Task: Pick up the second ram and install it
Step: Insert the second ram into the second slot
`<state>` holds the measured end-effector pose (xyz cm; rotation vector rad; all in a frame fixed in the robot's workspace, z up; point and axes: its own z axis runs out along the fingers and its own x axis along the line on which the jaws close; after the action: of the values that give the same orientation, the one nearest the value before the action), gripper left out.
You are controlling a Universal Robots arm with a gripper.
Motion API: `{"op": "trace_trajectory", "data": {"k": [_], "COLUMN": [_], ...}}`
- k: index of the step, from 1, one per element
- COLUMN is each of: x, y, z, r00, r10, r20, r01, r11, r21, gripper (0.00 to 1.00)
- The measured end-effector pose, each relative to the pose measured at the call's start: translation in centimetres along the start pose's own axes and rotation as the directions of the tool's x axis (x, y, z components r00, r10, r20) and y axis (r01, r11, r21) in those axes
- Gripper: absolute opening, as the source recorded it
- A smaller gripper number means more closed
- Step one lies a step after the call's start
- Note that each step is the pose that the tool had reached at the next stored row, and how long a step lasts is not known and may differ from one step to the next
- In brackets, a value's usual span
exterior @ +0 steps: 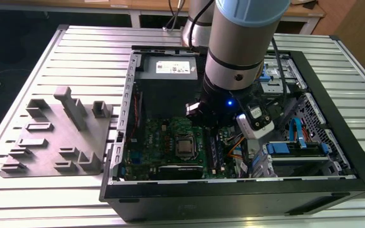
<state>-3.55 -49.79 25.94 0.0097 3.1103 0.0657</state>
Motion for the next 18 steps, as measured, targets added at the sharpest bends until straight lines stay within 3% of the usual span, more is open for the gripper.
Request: {"op": "trace_trajectory", "data": {"k": [2,7,18], "x": [0.00,0.00,0.04], "y": [-0.01,-0.01,-0.01], "z": [0.11,0.40,1.73], "r00": [1.0000,1.0000,1.0000], "r10": [0.000,0.000,0.000], "r20": [-0.0001,0.0025,0.0030], "r01": [0.000,0.000,0.000], "r11": [1.0000,0.9998,0.9998], "r21": [-0.0021,-0.0198,-0.0218], "gripper": [0.08,0.08,0.08]}}
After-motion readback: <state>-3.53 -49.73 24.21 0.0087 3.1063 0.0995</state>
